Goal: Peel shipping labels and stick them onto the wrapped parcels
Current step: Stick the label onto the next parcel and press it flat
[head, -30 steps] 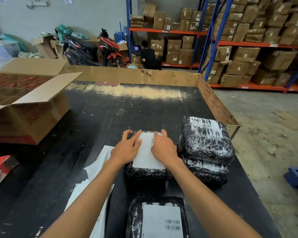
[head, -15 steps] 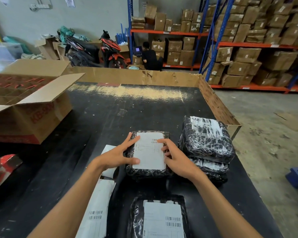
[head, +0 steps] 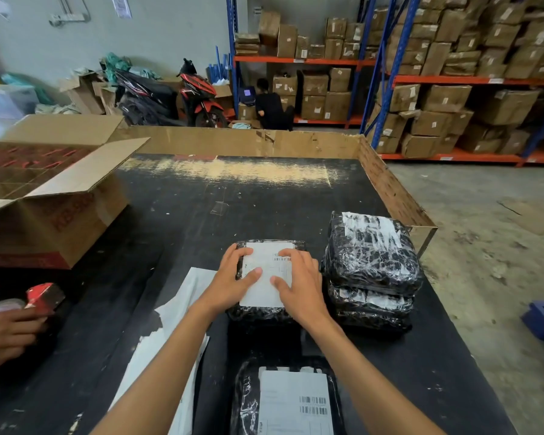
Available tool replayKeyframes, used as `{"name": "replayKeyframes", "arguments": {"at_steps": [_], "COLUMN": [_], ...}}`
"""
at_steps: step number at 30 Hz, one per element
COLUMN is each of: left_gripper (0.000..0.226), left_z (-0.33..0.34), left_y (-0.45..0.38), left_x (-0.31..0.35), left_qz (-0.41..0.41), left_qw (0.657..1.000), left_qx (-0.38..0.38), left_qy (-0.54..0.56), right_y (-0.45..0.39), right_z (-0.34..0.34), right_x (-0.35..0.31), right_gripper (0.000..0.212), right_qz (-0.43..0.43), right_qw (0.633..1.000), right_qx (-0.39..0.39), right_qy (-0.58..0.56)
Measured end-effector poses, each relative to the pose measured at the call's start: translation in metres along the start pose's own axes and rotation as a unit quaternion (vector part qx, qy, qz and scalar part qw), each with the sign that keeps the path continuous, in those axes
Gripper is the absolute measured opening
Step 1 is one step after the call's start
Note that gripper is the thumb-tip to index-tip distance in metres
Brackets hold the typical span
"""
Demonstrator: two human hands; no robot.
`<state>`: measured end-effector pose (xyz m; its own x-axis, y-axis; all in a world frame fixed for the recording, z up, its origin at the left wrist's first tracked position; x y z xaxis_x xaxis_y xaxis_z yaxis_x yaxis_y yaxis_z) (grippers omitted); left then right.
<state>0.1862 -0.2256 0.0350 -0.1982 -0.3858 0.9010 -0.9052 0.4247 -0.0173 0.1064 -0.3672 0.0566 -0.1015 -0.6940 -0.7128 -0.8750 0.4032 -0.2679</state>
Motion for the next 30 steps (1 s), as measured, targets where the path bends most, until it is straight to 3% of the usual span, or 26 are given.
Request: {"name": "replayKeyframes", "arguments": {"at_steps": [4, 8, 11, 16, 19, 21, 24, 30], "left_gripper": [0.035, 0.035, 0.028, 0.032, 0.042, 0.05, 0.04, 0.052], "left_z": [0.005, 0.003, 0.0, 0.003, 0.001, -0.001, 0.006, 0.011], "left_y": [0.001, -0.002, -0.004, -0.002, 0.008, 0.016, 0.03, 0.042], "left_x": [-0.017, 0.0, 0.008, 0.001, 0.002, -0.002, -0.009, -0.018], "left_qz": [-0.015, -0.029, -0.032, -0.032, -0.057, -0.1, -0.124, -0.156], "left_qw": [0.999, 0.996, 0.993, 0.995, 0.995, 0.985, 0.981, 0.98], "left_qx": [0.001, 0.065, 0.108, 0.093, 0.059, 0.048, 0.037, 0.118], "left_qy": [0.031, 0.047, 0.032, 0.003, 0.063, 0.13, 0.142, 0.032], "right_y": [0.003, -0.007, -0.022, -0.022, -0.01, 0.005, 0.029, 0.04], "right_z": [-0.004, -0.002, 0.002, 0.0, -0.001, 0.001, 0.004, 0.007], "right_x": [0.004, 0.003, 0.0, -0.002, -0.001, -0.001, 0.003, 0.018], "right_gripper": [0.052, 0.028, 0.046, 0.041, 0.044, 0.057, 0.085, 0.086], "right_qz": [0.023, 0.034, 0.07, 0.044, 0.02, 0.025, 0.067, 0.089], "right_qw": [0.998, 0.999, 0.995, 0.997, 0.998, 0.994, 0.989, 0.993], "right_qx": [0.043, 0.018, 0.004, 0.017, -0.041, -0.097, -0.119, -0.065], "right_qy": [-0.039, 0.02, 0.067, 0.06, 0.049, 0.044, 0.052, -0.05]}}
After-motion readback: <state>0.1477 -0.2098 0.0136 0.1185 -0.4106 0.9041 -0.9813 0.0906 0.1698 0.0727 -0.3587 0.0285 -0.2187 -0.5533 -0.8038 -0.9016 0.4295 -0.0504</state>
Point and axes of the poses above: each hand's wrist, its own y-axis away from the middle knuckle, its own z-axis out of the palm, x = y × z, the point moved 6 cm from there along -y, towards the middle knuckle, and after that the axes turned 6 degrees about x, right-handed, at the moved point
